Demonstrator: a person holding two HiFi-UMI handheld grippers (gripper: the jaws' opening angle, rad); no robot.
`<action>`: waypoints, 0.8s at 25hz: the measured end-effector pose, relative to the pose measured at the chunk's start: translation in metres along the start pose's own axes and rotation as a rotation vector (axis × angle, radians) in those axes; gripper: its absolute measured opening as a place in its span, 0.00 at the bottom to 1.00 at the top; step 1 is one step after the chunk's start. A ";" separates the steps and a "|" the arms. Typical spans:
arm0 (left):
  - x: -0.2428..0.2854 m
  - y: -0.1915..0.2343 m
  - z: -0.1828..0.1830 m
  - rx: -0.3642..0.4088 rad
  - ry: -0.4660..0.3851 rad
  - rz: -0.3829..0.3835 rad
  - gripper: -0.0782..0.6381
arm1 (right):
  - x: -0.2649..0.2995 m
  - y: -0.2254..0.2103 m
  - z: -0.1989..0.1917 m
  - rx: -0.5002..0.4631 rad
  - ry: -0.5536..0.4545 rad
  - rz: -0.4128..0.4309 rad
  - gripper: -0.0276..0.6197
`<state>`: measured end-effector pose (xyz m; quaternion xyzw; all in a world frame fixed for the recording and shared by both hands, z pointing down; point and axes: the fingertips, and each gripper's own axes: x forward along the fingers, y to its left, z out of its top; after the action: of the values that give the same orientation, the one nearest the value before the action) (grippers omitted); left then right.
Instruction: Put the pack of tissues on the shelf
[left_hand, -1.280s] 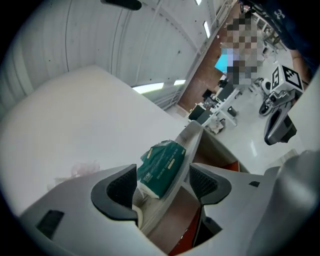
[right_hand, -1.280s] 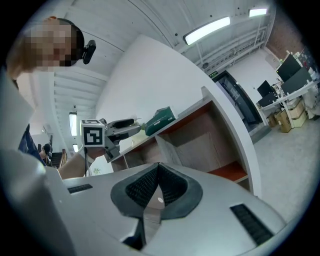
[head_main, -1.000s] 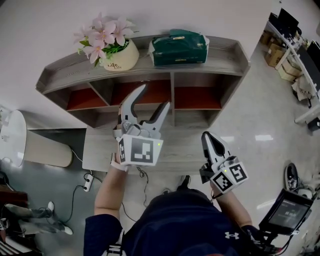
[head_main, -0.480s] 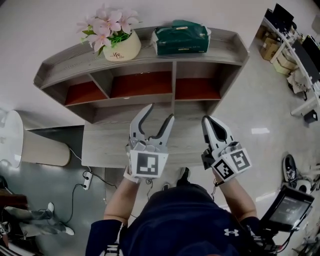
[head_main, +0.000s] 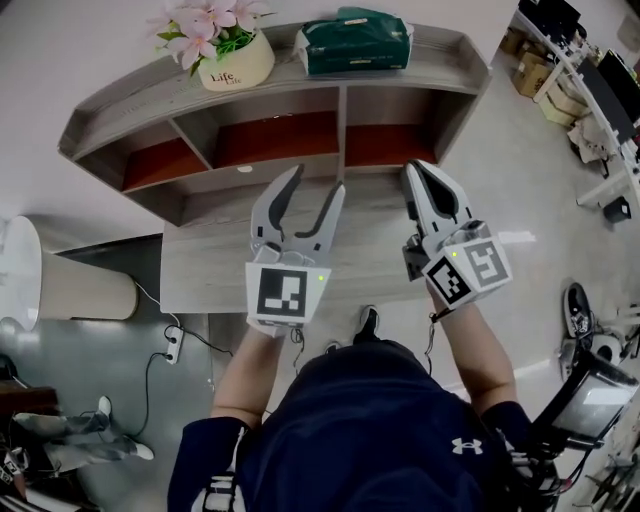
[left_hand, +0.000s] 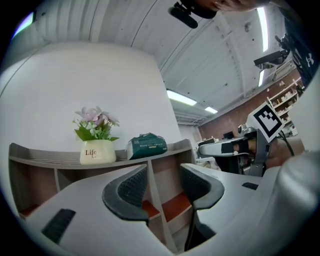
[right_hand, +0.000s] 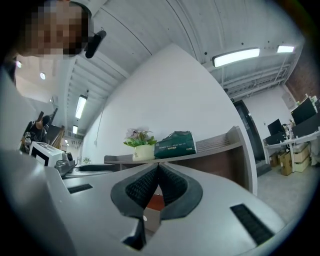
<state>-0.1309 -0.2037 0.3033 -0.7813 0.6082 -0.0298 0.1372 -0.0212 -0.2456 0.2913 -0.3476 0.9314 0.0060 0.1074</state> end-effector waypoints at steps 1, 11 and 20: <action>0.001 -0.001 0.005 0.018 -0.023 0.000 0.40 | 0.000 0.001 0.002 -0.007 -0.008 -0.002 0.06; -0.011 0.012 0.011 -0.082 -0.107 0.095 0.14 | -0.014 0.005 -0.001 -0.041 -0.038 -0.016 0.06; -0.011 -0.008 0.018 -0.078 -0.149 0.046 0.14 | -0.022 0.002 0.016 -0.135 -0.089 -0.043 0.06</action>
<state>-0.1226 -0.1882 0.2894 -0.7718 0.6148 0.0555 0.1523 -0.0036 -0.2289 0.2800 -0.3735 0.9155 0.0816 0.1250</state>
